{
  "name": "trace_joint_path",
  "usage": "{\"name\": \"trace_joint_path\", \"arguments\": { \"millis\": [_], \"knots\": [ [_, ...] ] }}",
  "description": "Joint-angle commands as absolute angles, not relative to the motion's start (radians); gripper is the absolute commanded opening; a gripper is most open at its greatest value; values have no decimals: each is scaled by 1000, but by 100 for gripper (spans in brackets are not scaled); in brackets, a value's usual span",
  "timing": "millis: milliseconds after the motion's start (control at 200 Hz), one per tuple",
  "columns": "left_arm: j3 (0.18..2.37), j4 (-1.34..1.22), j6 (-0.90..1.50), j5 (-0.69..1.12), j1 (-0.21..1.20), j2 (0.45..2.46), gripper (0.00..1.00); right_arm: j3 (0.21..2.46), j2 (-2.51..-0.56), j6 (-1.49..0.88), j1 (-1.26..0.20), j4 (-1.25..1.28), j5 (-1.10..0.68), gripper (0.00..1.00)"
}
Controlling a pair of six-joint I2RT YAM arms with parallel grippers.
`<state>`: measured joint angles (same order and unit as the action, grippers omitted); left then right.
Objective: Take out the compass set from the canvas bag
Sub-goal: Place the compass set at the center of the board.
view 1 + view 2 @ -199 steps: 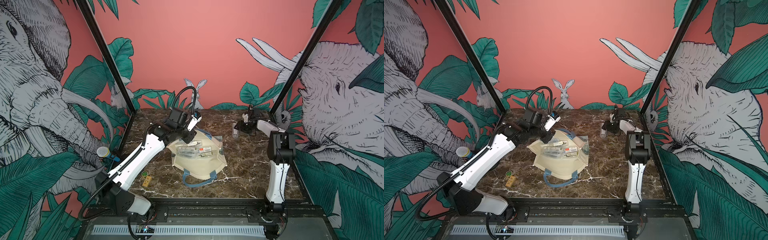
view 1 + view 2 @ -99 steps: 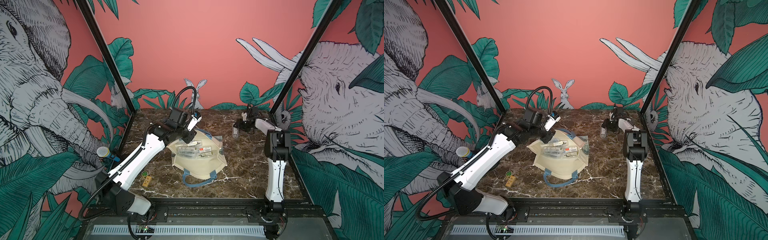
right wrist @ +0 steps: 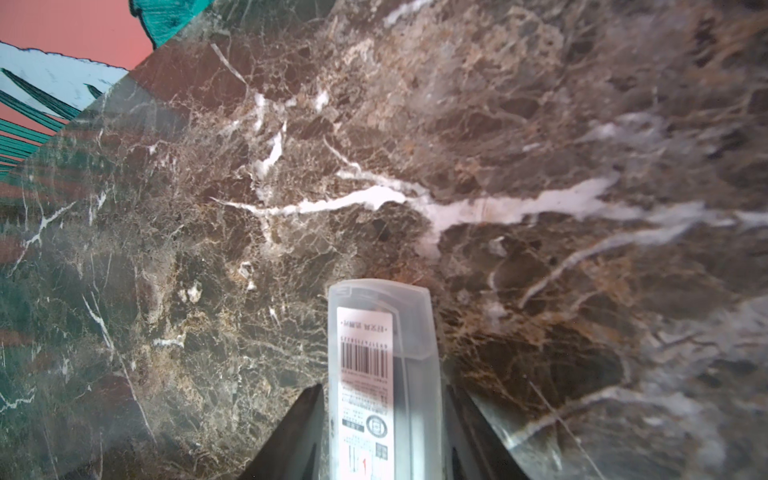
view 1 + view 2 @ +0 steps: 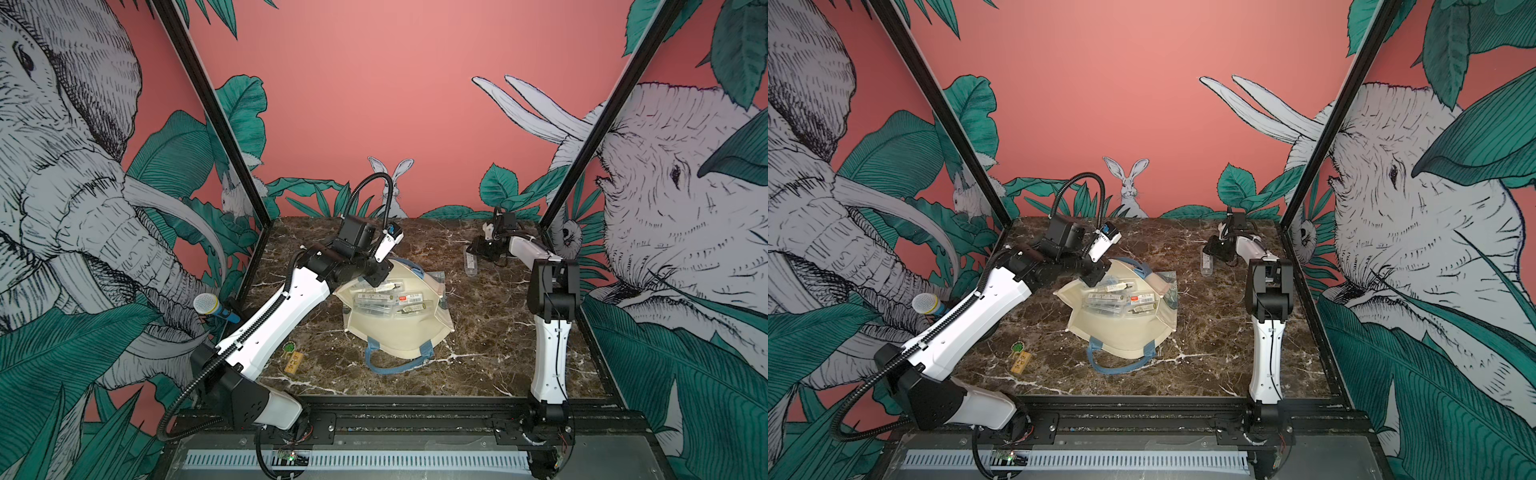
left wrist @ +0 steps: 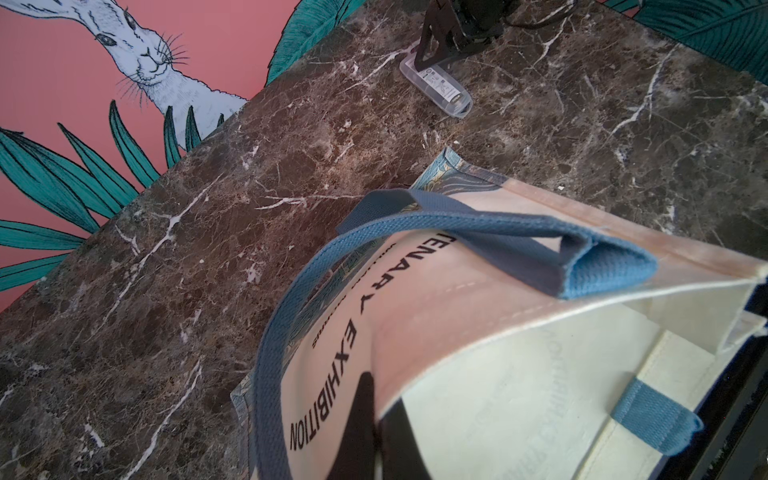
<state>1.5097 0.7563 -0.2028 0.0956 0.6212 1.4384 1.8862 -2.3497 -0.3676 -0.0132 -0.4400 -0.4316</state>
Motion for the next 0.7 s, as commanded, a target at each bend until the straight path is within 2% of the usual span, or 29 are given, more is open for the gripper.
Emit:
{"name": "trace_joint_path", "arguments": {
  "millis": [0, 110, 305, 540, 695],
  "knots": [
    [1507, 716, -212, 113, 621, 1426, 0, 1904, -2350, -370, -18, -450, -443, 48],
    [1505, 718, -212, 111, 622, 1421, 0, 1899, -2317, -349, -18, -469, -428, 48],
    [1499, 721, -205, 117, 622, 1408, 0, 1789, -2107, -283, -20, -472, -394, 49],
    [1496, 727, -202, 124, 621, 1394, 0, 1393, -1651, -173, -71, -394, -364, 47],
    [1501, 739, -204, 141, 623, 1387, 0, 1165, -1297, -29, -194, -457, -293, 46]
  ]
}}
